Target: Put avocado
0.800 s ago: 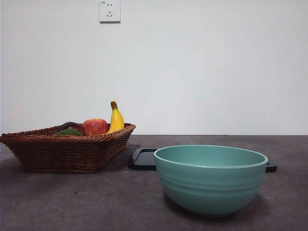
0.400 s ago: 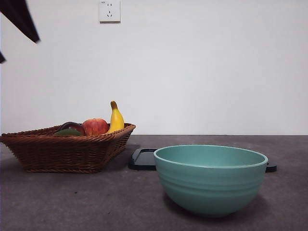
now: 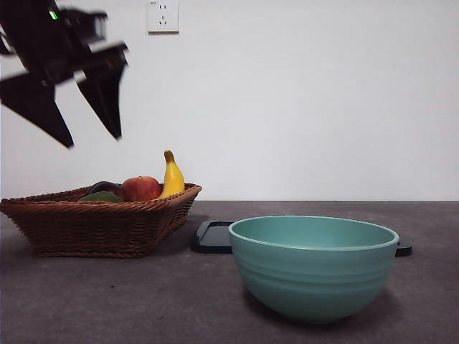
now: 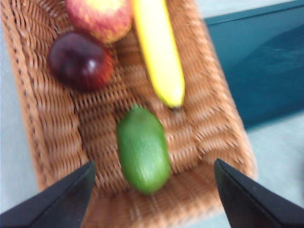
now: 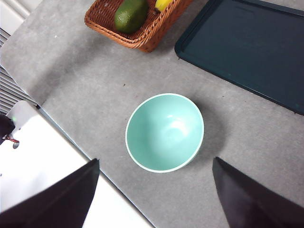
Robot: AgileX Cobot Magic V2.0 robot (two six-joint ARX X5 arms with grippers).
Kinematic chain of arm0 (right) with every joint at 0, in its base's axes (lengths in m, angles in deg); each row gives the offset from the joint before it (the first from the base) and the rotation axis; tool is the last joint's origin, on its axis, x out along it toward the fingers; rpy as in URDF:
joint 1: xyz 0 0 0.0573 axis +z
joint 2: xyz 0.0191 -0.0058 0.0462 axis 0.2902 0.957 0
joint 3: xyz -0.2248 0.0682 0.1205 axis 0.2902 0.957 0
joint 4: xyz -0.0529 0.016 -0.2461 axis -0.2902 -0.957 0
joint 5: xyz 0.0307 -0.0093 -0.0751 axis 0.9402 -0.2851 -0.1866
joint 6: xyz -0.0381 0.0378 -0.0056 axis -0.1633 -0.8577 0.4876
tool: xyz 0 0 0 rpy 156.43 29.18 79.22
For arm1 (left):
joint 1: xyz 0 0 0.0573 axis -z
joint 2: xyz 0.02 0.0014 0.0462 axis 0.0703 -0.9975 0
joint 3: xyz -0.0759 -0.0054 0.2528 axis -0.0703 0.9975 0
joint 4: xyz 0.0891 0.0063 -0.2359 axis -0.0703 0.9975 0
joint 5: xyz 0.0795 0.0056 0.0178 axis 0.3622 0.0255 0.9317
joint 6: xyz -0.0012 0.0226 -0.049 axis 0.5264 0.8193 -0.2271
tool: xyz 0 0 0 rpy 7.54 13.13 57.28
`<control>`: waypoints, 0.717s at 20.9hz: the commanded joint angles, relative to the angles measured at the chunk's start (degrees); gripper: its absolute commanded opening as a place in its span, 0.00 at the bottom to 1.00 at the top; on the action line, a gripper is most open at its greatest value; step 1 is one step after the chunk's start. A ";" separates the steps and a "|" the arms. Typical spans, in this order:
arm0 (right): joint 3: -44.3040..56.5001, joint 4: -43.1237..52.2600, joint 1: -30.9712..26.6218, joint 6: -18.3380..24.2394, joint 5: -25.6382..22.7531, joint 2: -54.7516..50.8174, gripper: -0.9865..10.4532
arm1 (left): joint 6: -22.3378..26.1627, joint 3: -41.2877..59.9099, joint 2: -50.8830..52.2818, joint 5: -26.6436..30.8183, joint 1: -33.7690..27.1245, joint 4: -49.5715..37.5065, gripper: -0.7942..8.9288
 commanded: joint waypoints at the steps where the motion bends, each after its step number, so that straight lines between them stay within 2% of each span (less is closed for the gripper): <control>1: -1.07 0.26 0.26 0.20 0.11 0.37 0.42 | 0.87 -1.25 -4.22 2.10 0.66 -0.96 0.49; 13: -1.07 0.26 0.26 0.15 0.11 0.37 0.42 | 1.49 -1.25 -16.11 4.44 1.14 -5.25 0.49; 14: -1.07 0.28 0.26 0.15 0.11 0.37 0.42 | 1.62 -1.25 -16.46 4.46 1.14 -5.16 0.47; 15: -1.07 0.28 0.26 0.15 0.11 0.37 0.42 | 1.70 -1.25 -16.59 4.46 1.20 -5.09 0.41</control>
